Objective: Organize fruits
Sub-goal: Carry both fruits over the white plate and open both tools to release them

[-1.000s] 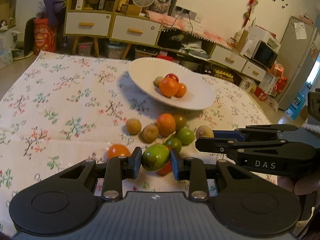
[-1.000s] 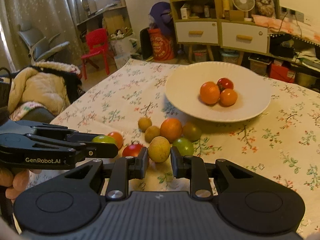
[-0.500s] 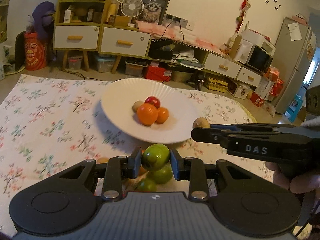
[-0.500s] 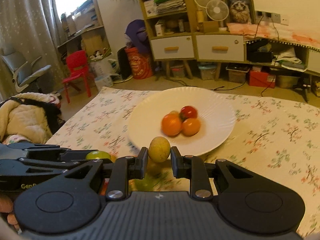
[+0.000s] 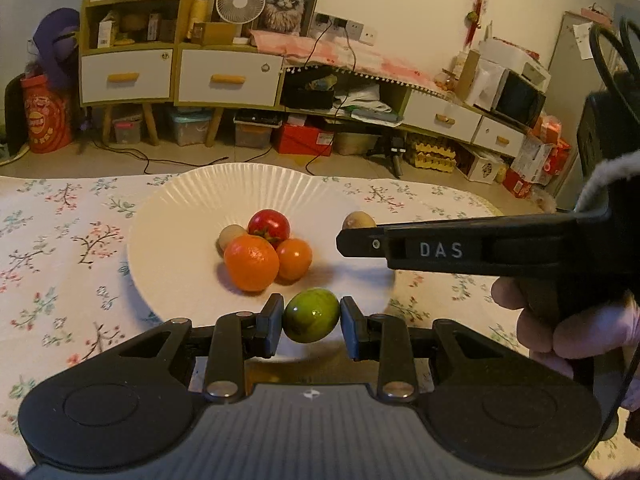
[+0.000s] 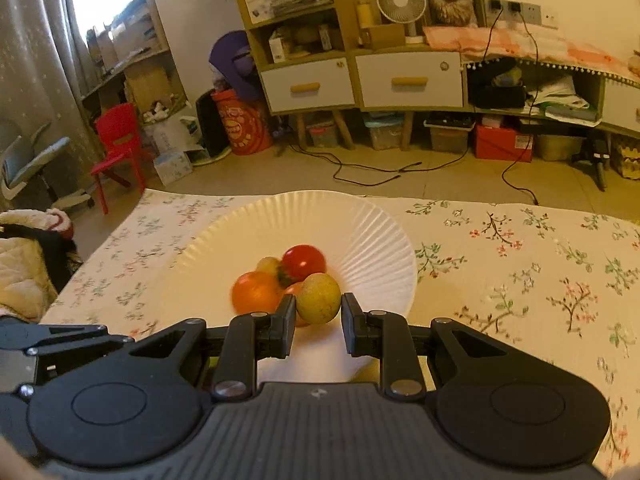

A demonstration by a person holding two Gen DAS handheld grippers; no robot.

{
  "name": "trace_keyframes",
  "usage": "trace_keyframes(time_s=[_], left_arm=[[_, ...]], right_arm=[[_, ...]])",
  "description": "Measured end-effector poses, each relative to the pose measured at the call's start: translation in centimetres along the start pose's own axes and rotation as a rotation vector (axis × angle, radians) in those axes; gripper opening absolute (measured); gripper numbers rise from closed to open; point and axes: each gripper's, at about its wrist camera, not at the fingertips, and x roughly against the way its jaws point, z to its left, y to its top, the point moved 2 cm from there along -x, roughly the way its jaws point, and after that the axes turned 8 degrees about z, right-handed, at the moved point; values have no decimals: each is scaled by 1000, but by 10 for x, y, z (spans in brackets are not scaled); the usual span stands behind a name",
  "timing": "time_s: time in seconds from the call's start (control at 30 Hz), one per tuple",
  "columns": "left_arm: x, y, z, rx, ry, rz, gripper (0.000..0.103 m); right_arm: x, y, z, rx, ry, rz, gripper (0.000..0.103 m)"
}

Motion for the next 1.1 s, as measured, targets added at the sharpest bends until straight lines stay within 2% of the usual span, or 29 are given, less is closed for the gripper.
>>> trace_keyframes(time_s=[0.53, 0.87, 1.1], left_arm=[[-16, 4, 5, 38, 29, 28, 27], [-13, 7, 0, -2, 40, 18, 28], [-3, 10, -1, -29, 49, -11, 46]], right_arm=[[-20, 5, -4, 39, -38, 49, 22], [-20, 8, -2, 47, -44, 53, 25], [-8, 9, 1, 59, -47, 28, 37]])
